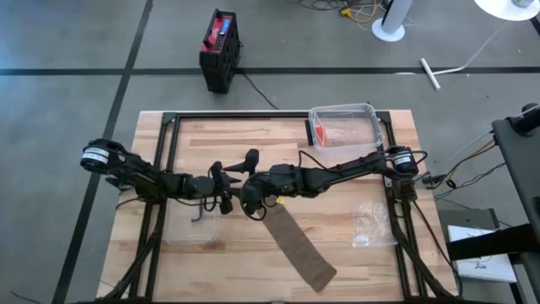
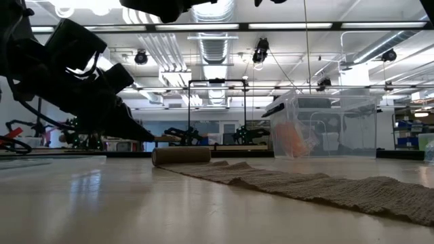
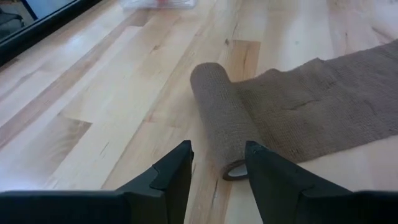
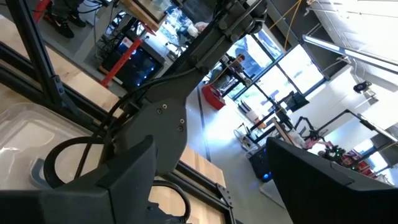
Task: Roll bandage
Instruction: Roll the brown bandage
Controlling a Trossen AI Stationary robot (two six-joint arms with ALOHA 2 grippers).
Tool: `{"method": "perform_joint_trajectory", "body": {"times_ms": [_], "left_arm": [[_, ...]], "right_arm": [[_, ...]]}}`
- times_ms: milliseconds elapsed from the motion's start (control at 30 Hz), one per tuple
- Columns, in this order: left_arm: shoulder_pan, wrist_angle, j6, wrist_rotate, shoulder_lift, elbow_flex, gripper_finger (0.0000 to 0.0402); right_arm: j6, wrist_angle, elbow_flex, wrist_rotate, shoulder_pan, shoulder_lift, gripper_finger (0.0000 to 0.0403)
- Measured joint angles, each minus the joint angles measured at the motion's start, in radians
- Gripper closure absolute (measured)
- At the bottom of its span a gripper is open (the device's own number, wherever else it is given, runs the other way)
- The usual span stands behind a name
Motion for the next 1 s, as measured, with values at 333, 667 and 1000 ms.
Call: {"method": "perform_joint_trajectory", "body": {"times_ms": [333,667,1000], "left_arm": [[0.0,-0.001,0.002,0.001,0.0,0.0,0.0233],[0.0,-0.006,-0.03,0.027,0.0,-0.001,0.0217],[0.015,-0.01,-0.023,0.023,0.0,-0.001,0.0218]], "right_arm": [[0.0,0.0,0.0,0.0,0.0,0.0,0.0095],[0.0,0.0,0.0,0.0,0.0,0.0,0.0094],[0.0,0.0,0.0,0.0,0.0,0.0,0.0094]]}}
